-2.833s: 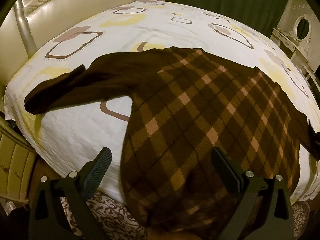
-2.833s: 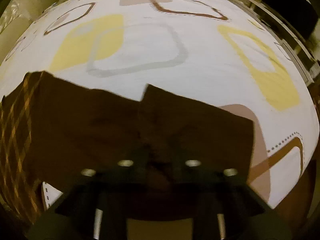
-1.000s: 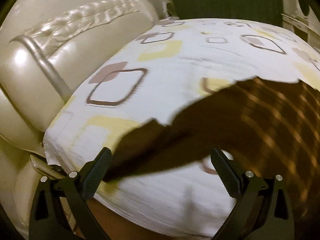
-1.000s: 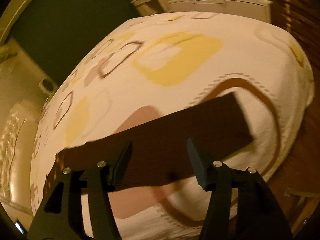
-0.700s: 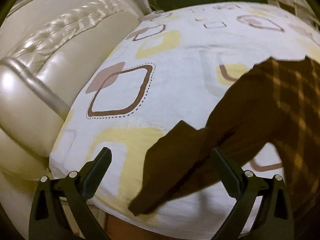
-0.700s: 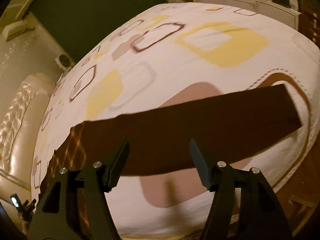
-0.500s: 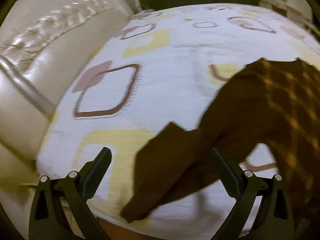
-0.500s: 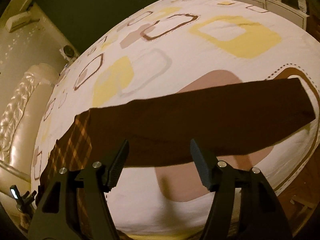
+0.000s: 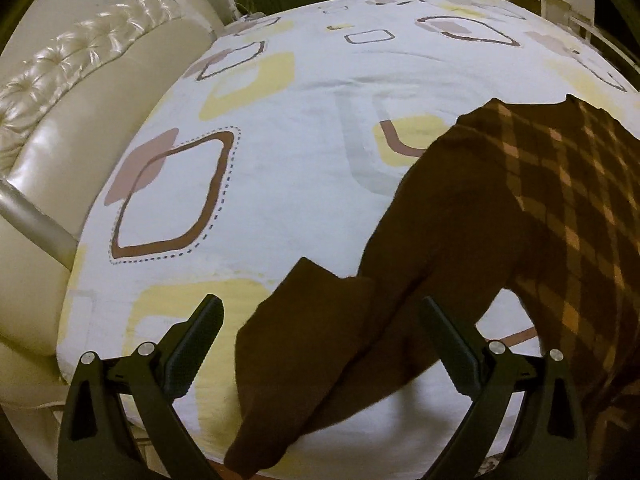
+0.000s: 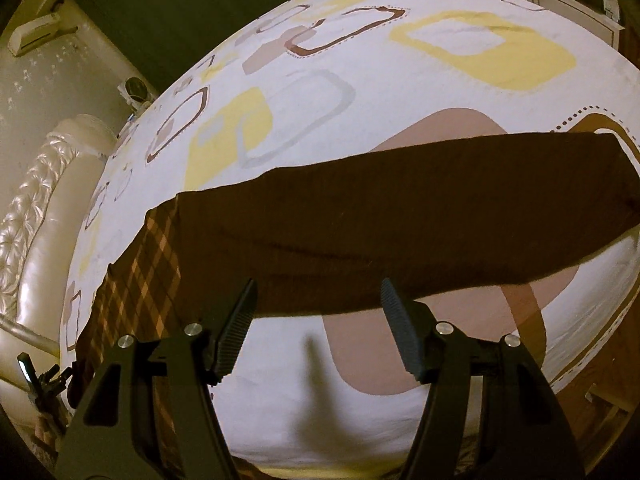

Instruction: Fold small clothes

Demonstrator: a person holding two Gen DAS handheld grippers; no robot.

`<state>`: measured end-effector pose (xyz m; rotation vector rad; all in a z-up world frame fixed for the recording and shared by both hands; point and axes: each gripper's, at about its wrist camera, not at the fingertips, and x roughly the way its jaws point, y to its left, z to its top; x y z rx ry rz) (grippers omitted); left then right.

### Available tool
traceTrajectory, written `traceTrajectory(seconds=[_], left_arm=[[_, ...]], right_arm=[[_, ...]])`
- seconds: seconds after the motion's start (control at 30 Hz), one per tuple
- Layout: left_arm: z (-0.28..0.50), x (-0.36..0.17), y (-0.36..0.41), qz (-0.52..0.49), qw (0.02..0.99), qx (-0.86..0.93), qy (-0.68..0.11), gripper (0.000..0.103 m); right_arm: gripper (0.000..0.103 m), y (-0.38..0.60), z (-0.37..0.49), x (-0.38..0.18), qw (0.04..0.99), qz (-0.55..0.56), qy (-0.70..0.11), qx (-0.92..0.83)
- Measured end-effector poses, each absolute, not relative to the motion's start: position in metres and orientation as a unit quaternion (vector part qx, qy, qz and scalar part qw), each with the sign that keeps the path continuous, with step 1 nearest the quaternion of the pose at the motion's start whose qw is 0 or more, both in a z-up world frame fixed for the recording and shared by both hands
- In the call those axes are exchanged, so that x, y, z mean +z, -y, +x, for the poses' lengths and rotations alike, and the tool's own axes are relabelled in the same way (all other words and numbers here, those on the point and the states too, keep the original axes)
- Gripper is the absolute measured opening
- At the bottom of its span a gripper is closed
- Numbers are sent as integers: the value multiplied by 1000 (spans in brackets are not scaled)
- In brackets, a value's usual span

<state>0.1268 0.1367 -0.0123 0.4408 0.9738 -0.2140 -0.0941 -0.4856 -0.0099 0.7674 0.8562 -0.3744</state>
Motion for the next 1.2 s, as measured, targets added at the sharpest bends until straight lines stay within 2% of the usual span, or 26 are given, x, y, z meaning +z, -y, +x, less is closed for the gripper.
traceTrajectory(seconds=[0.1,0.13,0.17,0.2,0.23,0.4,0.47,0.53,0.57,0.6,0.7,0.97,1.1,1.17,1.2], left_arm=[[126,-16,-136,226,853,-99,-461,97],[126,-16,-136,227,852,-99,-461,92],[127,-16,-137,226,852,-100,-462,84],[129,-17,-138,223,850,-101,-467,62],[131,-19,-140,221,846,-99,-475,55],[135,-25,-148,213,842,-93,-487,55],[135,-25,-150,207,841,-97,-490,50],[135,-26,-152,200,839,-100,-495,26],[136,-26,-154,193,837,-103,-501,19],[136,-26,-156,188,836,-103,-505,8],[133,-22,-163,177,845,-92,-496,0],[113,8,-231,62,883,-35,-463,0],[91,9,-218,103,880,-70,-458,1],[87,10,-204,126,880,-85,-450,11],[88,11,-195,134,879,-99,-448,33]], right_arm=[[64,485,-94,-11,822,361,-404,-175],[64,484,-94,-12,822,361,-405,-174],[64,483,-93,-13,821,360,-406,-174],[64,483,-93,-13,821,360,-407,-174],[64,483,-93,-14,820,360,-408,-174],[64,482,-93,-16,819,361,-412,-174],[64,481,-92,-17,819,360,-412,-174],[64,480,-92,-18,819,359,-412,-175],[64,480,-92,-18,819,360,-412,-175],[64,479,-92,-18,818,360,-412,-175],[64,478,-92,-18,818,360,-412,-176],[64,475,-92,-16,822,357,-407,-176],[64,472,-89,-18,821,355,-411,-176],[64,471,-88,-18,820,356,-413,-175],[64,470,-87,-18,819,356,-414,-175]])
